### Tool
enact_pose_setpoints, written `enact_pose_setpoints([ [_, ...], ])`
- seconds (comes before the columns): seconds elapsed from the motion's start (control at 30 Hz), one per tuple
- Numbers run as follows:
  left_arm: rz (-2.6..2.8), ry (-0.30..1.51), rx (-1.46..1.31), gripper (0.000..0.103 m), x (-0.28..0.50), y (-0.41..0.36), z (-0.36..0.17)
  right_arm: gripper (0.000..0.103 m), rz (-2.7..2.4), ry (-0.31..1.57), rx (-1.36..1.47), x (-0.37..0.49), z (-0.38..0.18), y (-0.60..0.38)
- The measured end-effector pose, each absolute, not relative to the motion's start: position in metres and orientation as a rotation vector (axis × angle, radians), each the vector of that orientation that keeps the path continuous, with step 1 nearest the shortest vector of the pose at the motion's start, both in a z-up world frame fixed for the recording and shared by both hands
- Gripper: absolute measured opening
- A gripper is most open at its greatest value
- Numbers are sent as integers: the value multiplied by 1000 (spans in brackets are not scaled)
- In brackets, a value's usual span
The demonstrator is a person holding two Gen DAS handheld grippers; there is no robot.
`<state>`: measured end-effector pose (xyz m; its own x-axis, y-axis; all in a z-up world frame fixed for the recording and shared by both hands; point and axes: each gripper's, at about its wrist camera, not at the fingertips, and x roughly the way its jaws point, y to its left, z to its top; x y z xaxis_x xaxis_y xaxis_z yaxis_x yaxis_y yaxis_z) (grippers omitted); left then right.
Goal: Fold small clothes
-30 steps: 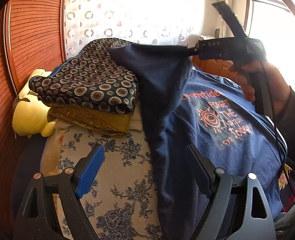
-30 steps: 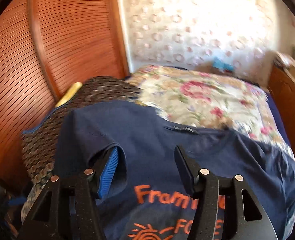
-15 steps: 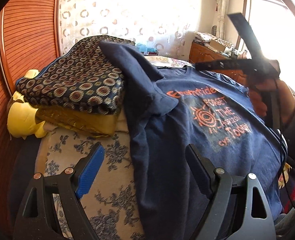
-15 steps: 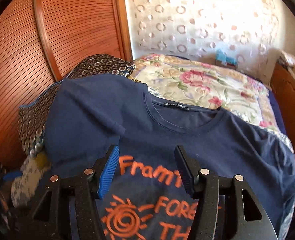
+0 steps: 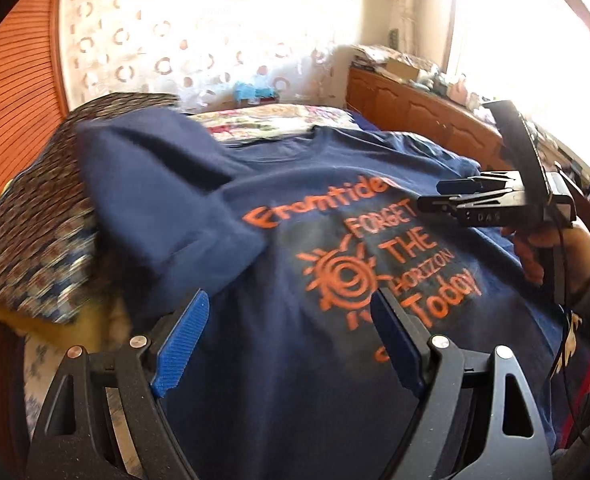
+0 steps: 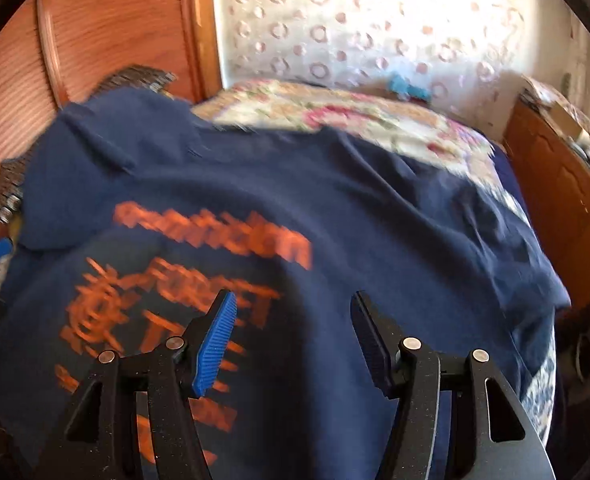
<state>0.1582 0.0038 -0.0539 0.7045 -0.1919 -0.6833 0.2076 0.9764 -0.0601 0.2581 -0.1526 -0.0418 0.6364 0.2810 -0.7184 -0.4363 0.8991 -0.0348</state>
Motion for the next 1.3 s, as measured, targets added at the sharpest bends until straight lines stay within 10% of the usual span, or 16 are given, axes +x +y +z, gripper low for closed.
enact_pose_setpoints([
  [1.3,-224,892,117,91,217,-42,-94,76,130,824,157,339,-28,-369],
])
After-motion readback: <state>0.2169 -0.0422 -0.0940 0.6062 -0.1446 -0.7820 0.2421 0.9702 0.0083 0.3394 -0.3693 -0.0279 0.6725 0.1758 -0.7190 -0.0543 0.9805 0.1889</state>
